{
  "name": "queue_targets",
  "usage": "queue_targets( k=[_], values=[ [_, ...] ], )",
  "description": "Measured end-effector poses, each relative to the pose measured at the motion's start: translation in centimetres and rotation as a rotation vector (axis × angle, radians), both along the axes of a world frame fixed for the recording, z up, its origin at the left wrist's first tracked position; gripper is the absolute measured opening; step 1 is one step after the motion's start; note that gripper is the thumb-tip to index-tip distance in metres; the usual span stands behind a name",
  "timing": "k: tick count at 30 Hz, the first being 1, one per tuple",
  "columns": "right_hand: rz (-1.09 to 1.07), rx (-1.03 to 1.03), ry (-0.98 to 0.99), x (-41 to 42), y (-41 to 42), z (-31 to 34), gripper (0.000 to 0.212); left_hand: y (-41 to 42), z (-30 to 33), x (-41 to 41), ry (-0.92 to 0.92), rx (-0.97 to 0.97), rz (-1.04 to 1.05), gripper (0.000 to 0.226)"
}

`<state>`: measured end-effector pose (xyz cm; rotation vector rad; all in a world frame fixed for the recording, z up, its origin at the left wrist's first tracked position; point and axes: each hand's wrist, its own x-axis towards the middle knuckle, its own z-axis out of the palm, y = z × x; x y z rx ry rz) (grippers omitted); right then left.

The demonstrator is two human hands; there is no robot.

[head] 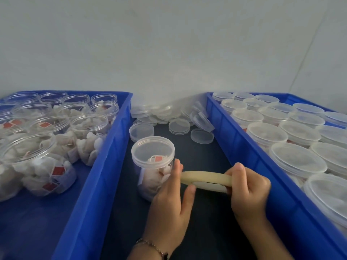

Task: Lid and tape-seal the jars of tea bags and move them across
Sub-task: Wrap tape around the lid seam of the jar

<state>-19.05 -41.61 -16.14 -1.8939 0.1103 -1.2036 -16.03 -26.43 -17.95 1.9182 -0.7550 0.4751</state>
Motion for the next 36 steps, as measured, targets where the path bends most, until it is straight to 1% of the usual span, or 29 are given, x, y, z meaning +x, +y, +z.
queue_targets(
  k=[2,5,8,10,12,17,20,23,26,27,28,30,31,32,35,36],
  values=[
    [-0.017,-0.038,-0.019,0.0,-0.1,-0.1,0.055,0.1,0.2,0.0,0.085,-0.113,0.054,0.051],
    [-0.031,-0.048,-0.039,0.0,-0.2,-0.2,0.055,0.2,0.7,-0.3,0.133,-0.226,0.150,0.040],
    [-0.038,-0.059,-0.043,-0.1,-0.4,-0.4,0.054,0.4,1.2,-1.0,0.321,-0.407,0.114,0.024],
    [-0.025,-0.089,-0.054,-0.1,-0.4,-0.4,0.052,0.6,1.6,-1.2,0.400,-0.448,0.096,0.017],
    [-0.010,-0.119,-0.064,-0.1,-0.3,-0.4,0.052,0.7,1.7,-1.1,0.437,-0.438,0.090,0.005],
    [-0.005,-0.129,-0.067,0.0,-0.3,-0.5,0.051,0.8,1.2,-0.9,0.381,-0.355,0.144,0.011],
    [-0.017,-0.132,-0.074,0.1,-0.4,-0.6,0.051,1.0,1.3,-0.9,0.335,-0.387,0.191,0.012],
    [-0.050,-0.113,-0.077,0.2,-0.8,-0.7,0.052,1.4,1.5,-0.5,0.345,-0.416,0.210,0.010],
    [-0.068,-0.082,-0.071,0.1,-1.2,-0.7,0.051,1.5,1.4,-0.4,0.252,-0.312,0.213,0.009],
    [-0.066,-0.084,-0.072,0.1,-1.1,-0.7,0.050,1.4,1.5,-0.5,0.248,-0.293,0.190,0.008],
    [-0.057,-0.093,-0.075,0.1,-1.1,-0.7,0.050,1.2,1.6,-0.7,0.287,-0.291,0.149,0.012],
    [-0.027,-0.117,-0.085,0.0,-0.8,-0.6,0.049,1.0,1.6,-0.9,0.396,-0.312,0.056,0.028],
    [-0.013,-0.129,-0.088,0.0,-0.7,-0.5,0.049,1.0,1.6,-0.9,0.424,-0.313,0.038,0.031],
    [-0.003,-0.137,-0.089,0.0,-0.7,-0.5,0.049,1.0,1.6,-0.8,0.431,-0.312,0.037,0.029],
    [0.008,-0.156,-0.090,0.0,-0.7,-0.5,0.050,1.2,1.8,-0.6,0.422,-0.320,0.086,0.008],
    [0.007,-0.165,-0.089,0.0,-0.6,-0.5,0.051,1.2,1.7,-0.5,0.428,-0.312,0.094,0.007]
  ],
)
